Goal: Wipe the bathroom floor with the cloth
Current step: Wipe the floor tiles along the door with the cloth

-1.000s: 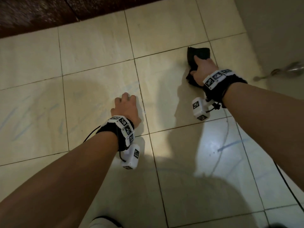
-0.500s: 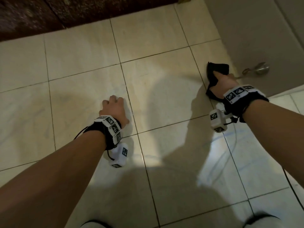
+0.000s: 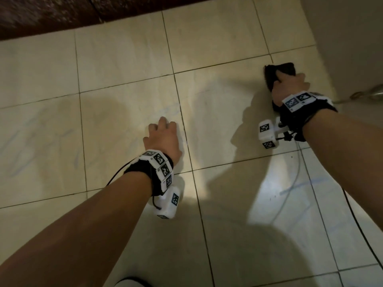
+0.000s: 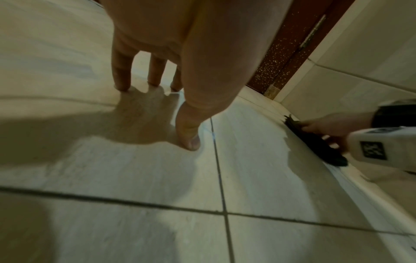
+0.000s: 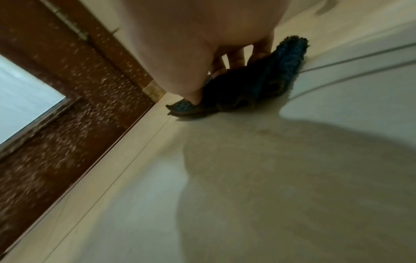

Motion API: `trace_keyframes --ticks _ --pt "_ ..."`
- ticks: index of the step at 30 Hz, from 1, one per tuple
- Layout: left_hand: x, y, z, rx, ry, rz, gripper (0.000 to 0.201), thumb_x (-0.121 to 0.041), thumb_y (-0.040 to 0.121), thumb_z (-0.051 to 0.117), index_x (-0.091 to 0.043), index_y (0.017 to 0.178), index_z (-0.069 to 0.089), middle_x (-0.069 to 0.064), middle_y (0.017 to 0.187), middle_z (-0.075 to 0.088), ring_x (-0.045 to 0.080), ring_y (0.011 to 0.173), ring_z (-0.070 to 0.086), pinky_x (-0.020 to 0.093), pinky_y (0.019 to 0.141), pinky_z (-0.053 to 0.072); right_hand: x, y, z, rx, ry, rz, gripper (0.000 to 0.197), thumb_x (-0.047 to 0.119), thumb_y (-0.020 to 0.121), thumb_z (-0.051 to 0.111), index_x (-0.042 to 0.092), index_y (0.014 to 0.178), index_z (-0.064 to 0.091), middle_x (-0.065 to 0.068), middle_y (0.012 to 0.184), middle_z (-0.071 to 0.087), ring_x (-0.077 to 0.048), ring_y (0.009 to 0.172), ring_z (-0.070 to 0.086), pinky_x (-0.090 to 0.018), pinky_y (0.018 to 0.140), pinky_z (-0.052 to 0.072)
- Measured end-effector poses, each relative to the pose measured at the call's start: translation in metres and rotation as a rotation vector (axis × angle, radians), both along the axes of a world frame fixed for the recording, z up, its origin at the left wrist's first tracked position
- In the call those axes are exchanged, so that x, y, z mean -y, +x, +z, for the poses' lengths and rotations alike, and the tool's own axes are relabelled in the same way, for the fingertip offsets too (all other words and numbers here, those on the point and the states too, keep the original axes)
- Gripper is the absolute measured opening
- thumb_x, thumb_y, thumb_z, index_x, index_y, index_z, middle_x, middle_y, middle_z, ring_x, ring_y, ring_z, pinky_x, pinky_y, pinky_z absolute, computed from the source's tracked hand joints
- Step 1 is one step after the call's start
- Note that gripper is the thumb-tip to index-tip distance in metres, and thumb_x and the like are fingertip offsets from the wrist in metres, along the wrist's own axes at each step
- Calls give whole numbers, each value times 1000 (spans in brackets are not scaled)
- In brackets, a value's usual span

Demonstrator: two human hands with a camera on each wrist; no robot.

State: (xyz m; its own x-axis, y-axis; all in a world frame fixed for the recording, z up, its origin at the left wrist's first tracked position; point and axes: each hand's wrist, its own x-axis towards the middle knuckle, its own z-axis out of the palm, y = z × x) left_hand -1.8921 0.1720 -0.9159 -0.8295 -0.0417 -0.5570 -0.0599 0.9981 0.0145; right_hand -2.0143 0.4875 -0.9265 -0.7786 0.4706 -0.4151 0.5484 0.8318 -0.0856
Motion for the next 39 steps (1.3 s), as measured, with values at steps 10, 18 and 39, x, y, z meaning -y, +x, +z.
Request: trace_keyframes --ticks 10,18,39 --pt "1 2 -1 -34 11 -7 74 -30 78 75 -22 140 36 2 150 20 31 130 28 41 80 39 106 -26 4 -25 -188 469 50 31 100 42 53 145 35 -12 148 29 -41 131 34 -49 109 34" --pt "-2 1 4 -35 17 -9 78 -36 76 78 -23 140 35 2 150 21 32 131 28 46 91 44 141 12 1 13 -152 627 47 35 102 41 60 141 35 -6 131 37 -37 116 40 -49 100 38" --pt "-7 -4 3 75 17 46 87 -28 82 76 -15 150 23 6 160 4 34 143 13 51 112 32 -8 125 -1 -56 -105 496 48 29 104 36 49 148 32 -8 130 41 -30 116 42 -43 93 42"
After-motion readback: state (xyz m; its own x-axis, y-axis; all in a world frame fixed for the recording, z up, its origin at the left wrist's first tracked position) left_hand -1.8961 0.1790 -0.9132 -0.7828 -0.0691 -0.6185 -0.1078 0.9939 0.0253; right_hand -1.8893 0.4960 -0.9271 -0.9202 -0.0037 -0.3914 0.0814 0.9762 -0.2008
